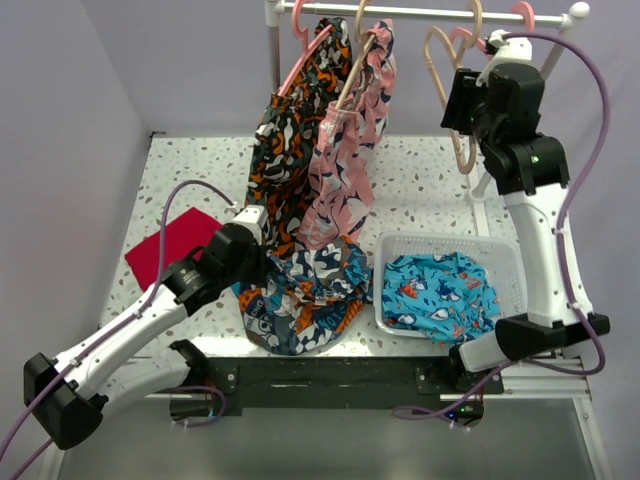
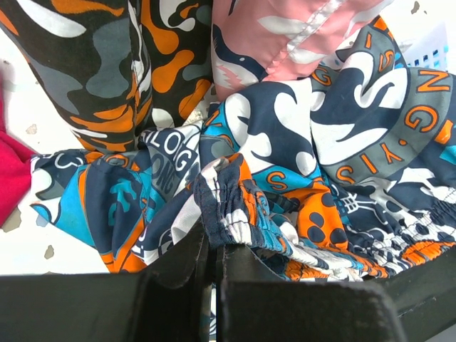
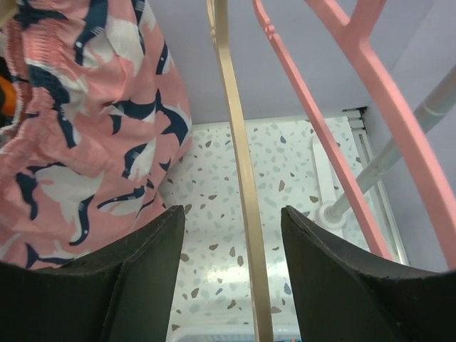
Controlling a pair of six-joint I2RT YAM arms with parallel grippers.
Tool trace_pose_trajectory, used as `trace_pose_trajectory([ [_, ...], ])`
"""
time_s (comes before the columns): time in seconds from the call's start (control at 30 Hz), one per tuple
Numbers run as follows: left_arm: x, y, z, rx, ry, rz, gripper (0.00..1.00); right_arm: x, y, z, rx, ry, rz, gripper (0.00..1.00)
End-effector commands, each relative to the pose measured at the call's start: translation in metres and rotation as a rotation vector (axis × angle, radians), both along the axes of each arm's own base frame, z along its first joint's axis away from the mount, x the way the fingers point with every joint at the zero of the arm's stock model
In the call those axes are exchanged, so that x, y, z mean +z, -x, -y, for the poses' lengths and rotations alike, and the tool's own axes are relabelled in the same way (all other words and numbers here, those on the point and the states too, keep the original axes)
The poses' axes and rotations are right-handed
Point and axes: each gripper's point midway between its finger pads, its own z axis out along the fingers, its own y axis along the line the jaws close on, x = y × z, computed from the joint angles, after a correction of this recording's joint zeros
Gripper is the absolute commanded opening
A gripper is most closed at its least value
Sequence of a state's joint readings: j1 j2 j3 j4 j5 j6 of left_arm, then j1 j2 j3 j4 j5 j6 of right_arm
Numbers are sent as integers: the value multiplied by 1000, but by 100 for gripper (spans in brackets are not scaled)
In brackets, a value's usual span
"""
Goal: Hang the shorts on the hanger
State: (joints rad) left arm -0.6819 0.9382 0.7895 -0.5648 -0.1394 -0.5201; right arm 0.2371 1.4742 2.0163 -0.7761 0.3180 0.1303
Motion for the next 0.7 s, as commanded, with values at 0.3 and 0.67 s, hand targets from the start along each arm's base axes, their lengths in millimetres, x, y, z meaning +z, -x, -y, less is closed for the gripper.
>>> trace_pose_trajectory([
  [0.3, 26, -2, 1, -20, 33, 64, 2, -14, -21, -2, 5, 5, -17, 25],
  [0.67, 26, -1, 1, -20, 36, 64, 2, 18, -4, -6, 61, 1, 60, 0],
])
